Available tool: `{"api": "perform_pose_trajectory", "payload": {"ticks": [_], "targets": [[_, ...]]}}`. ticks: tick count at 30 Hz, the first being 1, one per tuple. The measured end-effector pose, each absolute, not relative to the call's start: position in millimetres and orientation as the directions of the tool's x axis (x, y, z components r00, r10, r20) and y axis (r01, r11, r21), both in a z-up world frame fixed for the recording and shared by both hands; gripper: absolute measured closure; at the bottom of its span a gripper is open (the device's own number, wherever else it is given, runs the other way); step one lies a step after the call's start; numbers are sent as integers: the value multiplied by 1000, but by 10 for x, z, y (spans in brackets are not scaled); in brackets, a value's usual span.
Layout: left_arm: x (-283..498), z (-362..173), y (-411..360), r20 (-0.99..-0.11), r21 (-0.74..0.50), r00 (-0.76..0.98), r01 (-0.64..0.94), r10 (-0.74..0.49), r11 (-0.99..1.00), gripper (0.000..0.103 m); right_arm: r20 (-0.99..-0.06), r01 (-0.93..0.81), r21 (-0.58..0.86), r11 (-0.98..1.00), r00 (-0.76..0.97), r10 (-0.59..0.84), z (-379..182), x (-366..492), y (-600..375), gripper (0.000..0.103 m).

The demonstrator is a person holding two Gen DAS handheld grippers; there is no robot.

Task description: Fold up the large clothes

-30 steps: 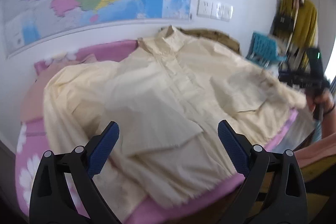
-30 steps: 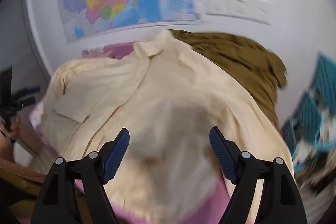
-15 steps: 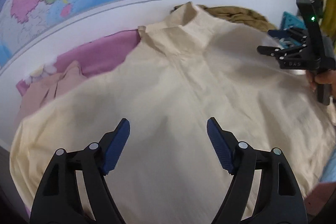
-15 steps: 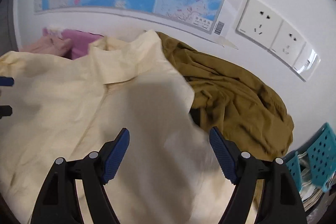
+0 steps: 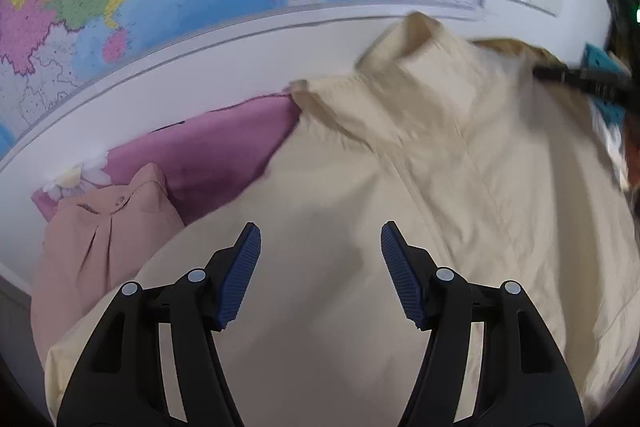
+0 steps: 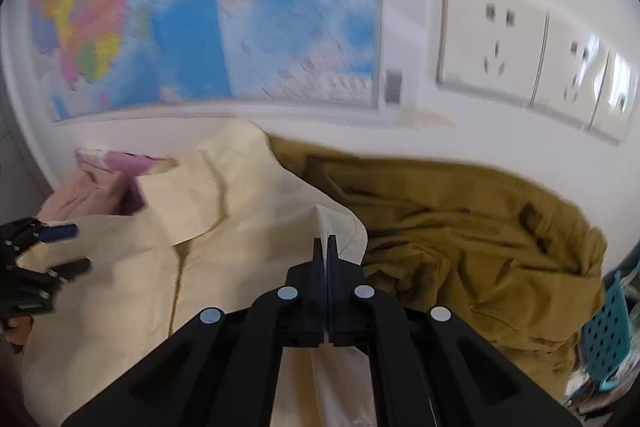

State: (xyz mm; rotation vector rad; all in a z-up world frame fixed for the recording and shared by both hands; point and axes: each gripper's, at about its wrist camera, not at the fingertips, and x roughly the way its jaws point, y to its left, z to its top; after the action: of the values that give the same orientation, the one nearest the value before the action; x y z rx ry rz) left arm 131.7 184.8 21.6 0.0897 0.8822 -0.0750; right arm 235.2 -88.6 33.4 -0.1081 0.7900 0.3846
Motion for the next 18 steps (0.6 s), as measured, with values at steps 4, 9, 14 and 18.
{"api": "perform_pose_trajectory", "payload": {"ticks": [4, 9, 14, 18], "targets": [[1436, 71, 1867, -781, 61, 624, 70, 4, 996, 41, -747, -367, 33, 929, 609, 268, 115, 2452, -860, 99], [1307, 52, 1885, -787, 7, 615, 79, -43, 997, 41, -740, -356, 12, 934, 626, 248, 437, 2049, -1076, 42], [933, 254, 1626, -760, -51, 626, 208, -173, 977, 30, -728, -309, 22, 951, 647, 228, 725, 1186, -1865, 26], [653, 329, 1202, -754, -73, 594, 347, -280, 935, 28, -788, -194, 18, 981, 602, 133, 560, 493, -2645, 17]]}}
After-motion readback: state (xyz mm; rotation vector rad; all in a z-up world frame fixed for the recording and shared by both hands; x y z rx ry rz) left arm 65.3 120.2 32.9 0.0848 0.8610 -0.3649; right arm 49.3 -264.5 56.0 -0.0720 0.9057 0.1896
